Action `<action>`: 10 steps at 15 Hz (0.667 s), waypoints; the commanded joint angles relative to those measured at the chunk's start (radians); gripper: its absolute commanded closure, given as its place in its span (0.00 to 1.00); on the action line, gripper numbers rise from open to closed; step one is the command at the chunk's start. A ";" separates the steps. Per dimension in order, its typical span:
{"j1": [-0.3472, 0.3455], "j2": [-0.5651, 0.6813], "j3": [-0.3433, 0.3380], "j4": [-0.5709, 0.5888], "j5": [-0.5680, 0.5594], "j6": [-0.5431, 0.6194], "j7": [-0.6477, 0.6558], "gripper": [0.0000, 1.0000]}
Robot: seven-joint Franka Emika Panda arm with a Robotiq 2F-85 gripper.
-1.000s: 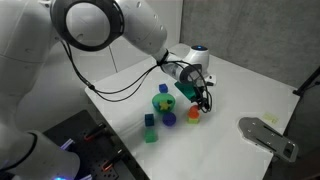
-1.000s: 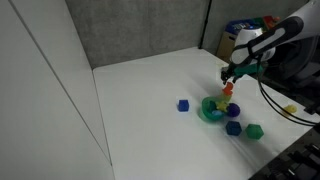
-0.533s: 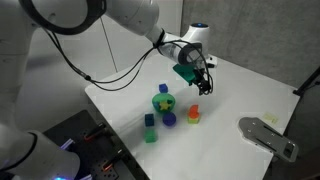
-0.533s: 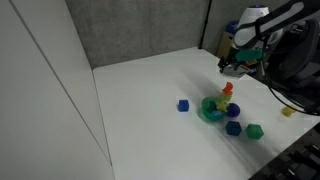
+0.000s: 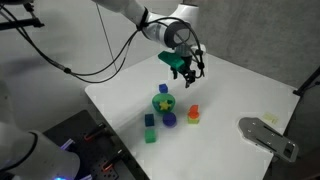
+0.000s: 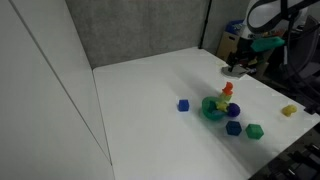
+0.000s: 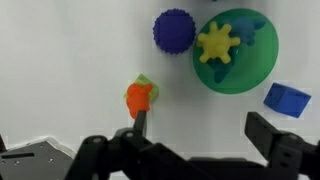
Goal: Put the orange rubber toy in the light green block
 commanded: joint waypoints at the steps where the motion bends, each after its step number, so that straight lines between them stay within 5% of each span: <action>1: 0.003 -0.153 0.027 -0.116 -0.014 -0.091 -0.083 0.00; 10: 0.041 -0.474 0.076 -0.199 -0.016 -0.310 -0.167 0.00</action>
